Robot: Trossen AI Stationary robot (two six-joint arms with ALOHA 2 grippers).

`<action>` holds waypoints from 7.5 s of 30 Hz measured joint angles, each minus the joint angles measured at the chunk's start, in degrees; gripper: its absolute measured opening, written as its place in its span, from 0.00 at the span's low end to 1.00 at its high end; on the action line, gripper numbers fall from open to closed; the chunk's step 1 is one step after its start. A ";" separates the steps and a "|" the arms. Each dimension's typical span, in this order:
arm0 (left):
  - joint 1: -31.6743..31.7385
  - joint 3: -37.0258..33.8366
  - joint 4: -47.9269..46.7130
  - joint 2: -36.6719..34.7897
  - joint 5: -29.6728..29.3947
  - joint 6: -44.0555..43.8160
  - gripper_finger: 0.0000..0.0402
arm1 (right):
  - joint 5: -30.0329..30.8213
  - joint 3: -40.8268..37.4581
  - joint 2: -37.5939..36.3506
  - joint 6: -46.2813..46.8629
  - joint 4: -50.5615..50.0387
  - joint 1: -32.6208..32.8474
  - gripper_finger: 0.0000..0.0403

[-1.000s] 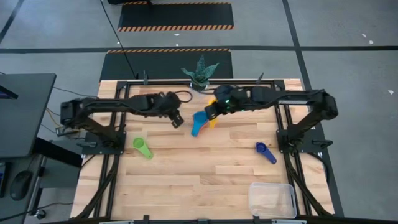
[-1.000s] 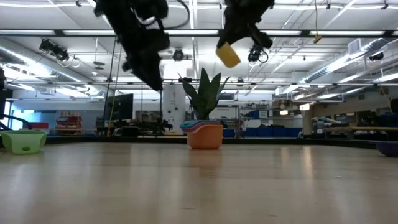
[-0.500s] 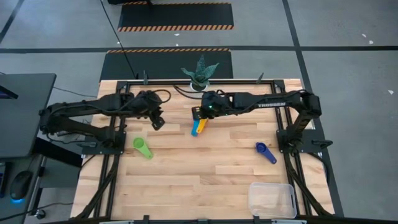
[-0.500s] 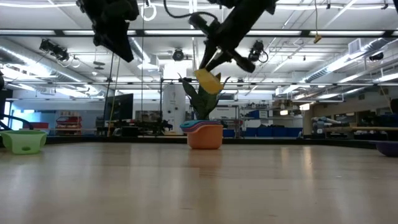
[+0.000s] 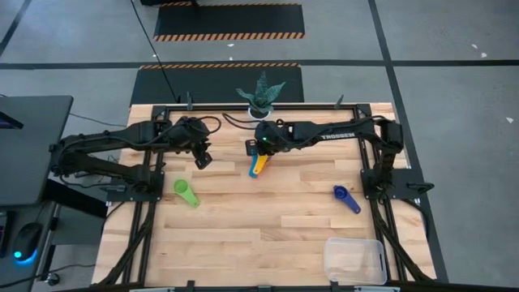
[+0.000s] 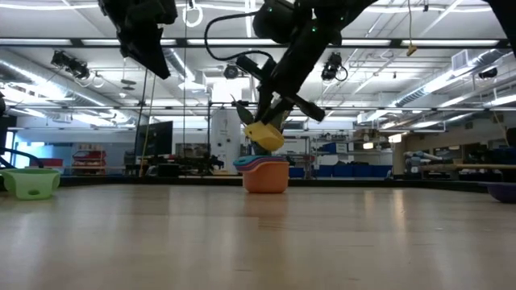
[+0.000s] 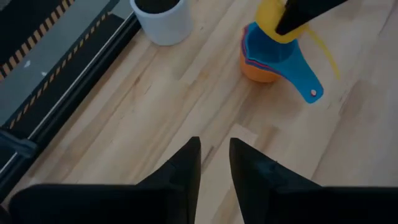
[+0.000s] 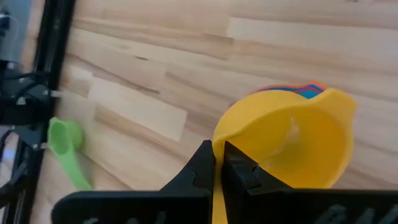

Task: Nest measuring cups in basket
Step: Stack the yellow measuring cup on top of the light blue measuring cup, then stack the green measuring cup on top of the yellow measuring cup

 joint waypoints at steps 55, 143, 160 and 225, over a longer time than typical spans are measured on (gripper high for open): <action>0.28 -0.02 -0.74 -0.06 0.43 5.81 0.23 | -19.94 -0.14 7.56 -13.25 1.81 -4.34 0.24; -9.24 -0.39 28.41 38.84 10.75 6.91 0.23 | -18.03 -0.06 2.93 -37.23 -15.84 1.43 0.00; -8.39 -0.39 30.88 39.52 14.50 6.75 0.23 | -19.75 -0.10 4.31 -42.46 -11.65 0.75 0.00; -21.44 -0.37 -30.56 14.83 8.52 -93.98 0.30 | -1.42 -0.06 -27.52 -56.64 -11.50 2.40 0.01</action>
